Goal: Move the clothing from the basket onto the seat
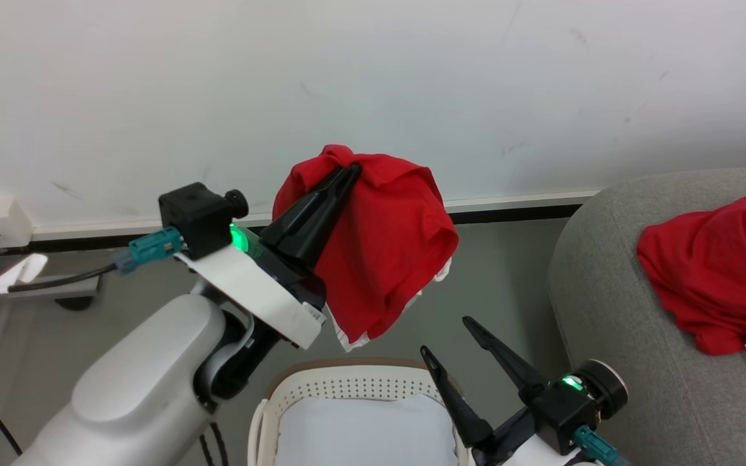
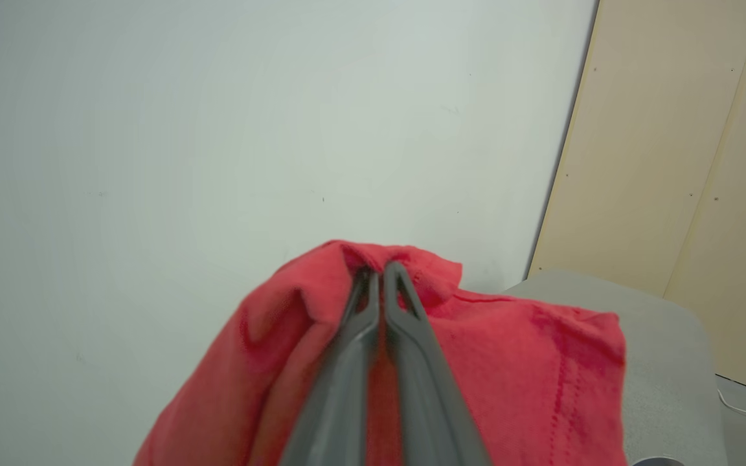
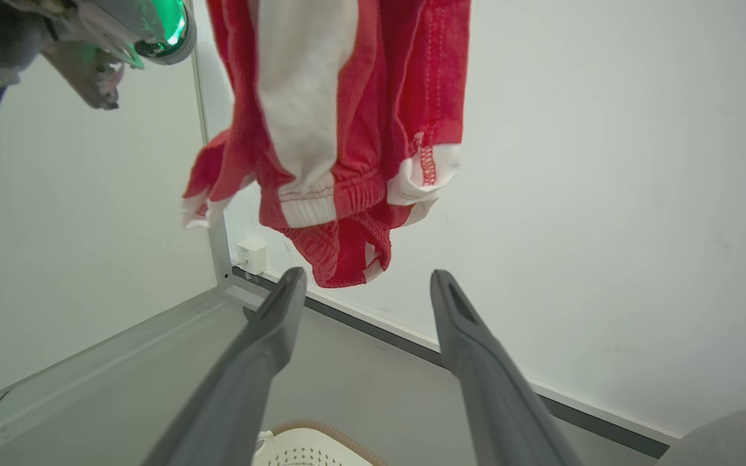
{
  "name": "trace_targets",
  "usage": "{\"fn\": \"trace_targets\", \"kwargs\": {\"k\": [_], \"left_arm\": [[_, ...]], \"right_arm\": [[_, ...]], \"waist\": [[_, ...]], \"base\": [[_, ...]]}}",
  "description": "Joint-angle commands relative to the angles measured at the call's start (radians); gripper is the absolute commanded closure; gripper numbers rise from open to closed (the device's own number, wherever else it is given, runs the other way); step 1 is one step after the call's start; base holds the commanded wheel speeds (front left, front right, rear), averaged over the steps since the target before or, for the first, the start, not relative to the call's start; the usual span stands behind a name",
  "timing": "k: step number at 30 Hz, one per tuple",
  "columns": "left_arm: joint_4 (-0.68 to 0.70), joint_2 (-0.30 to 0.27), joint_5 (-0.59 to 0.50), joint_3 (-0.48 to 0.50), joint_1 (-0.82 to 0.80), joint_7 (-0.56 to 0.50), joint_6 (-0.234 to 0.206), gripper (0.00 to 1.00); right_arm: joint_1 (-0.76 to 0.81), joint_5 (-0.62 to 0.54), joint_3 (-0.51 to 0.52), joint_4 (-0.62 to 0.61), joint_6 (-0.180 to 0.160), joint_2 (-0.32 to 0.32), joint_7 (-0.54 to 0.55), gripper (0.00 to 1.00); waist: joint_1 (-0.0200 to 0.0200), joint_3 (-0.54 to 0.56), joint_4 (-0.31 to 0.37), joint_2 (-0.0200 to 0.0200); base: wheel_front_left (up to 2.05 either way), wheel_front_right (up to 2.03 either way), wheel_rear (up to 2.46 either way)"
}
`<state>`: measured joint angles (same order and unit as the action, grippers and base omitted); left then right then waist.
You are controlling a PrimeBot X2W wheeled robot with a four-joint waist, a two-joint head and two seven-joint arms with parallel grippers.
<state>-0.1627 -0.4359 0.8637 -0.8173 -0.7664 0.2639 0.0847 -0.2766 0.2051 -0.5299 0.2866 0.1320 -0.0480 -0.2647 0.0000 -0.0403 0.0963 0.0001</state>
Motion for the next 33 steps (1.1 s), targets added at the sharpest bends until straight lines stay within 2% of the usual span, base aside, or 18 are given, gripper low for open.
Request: {"fn": "trace_targets", "kwargs": {"k": [1,8,15,24,25,26,33], "left_arm": [[-0.001,0.000,-0.006,0.004,0.006,0.000,0.004,1.00],[0.002,0.010,-0.009,-0.015,0.021,-0.001,0.008,1.00],[-0.002,0.036,-0.009,-0.053,0.046,-0.008,0.011,1.00],[0.037,0.073,-0.020,-0.111,0.066,-0.018,0.017,1.00],[0.040,0.075,-0.021,-0.114,0.068,-0.019,0.017,1.00],[0.043,0.077,-0.020,-0.117,0.069,-0.020,0.017,1.00],[0.040,0.074,-0.012,-0.123,0.074,-0.020,0.017,1.00]], "right_arm": [[-0.010,0.005,-0.007,0.004,-0.003,-0.004,0.001,0.00],[-0.049,0.037,-0.058,-0.014,-0.003,-0.004,0.001,0.00],[-0.092,0.055,-0.065,-0.032,-0.003,-0.004,0.001,0.00],[-0.143,0.067,-0.071,0.058,-0.003,-0.004,0.001,0.00],[-0.146,0.070,-0.071,0.068,-0.003,-0.004,0.001,0.29],[-0.150,0.075,-0.073,0.080,-0.003,-0.004,0.001,1.00],[-0.171,0.101,-0.076,0.113,-0.003,-0.004,0.001,1.00]], "waist": [[0.0000,-0.001,0.000,-0.0001],[0.0000,-0.003,-0.012,-0.0001],[0.0000,0.001,-0.044,-0.0001],[0.0000,-0.001,-0.096,-0.0001],[0.0000,0.000,-0.100,-0.0001],[0.0000,0.000,-0.104,-0.0001],[0.0000,-0.002,-0.115,-0.0001]], "base": [[0.00,0.00,0.00],[0.00,0.00,0.00],[0.00,0.00,0.00],[0.00,0.00,0.00],[0.00,0.00,0.00],[0.00,0.00,0.00],[0.00,0.00,0.00]]}}
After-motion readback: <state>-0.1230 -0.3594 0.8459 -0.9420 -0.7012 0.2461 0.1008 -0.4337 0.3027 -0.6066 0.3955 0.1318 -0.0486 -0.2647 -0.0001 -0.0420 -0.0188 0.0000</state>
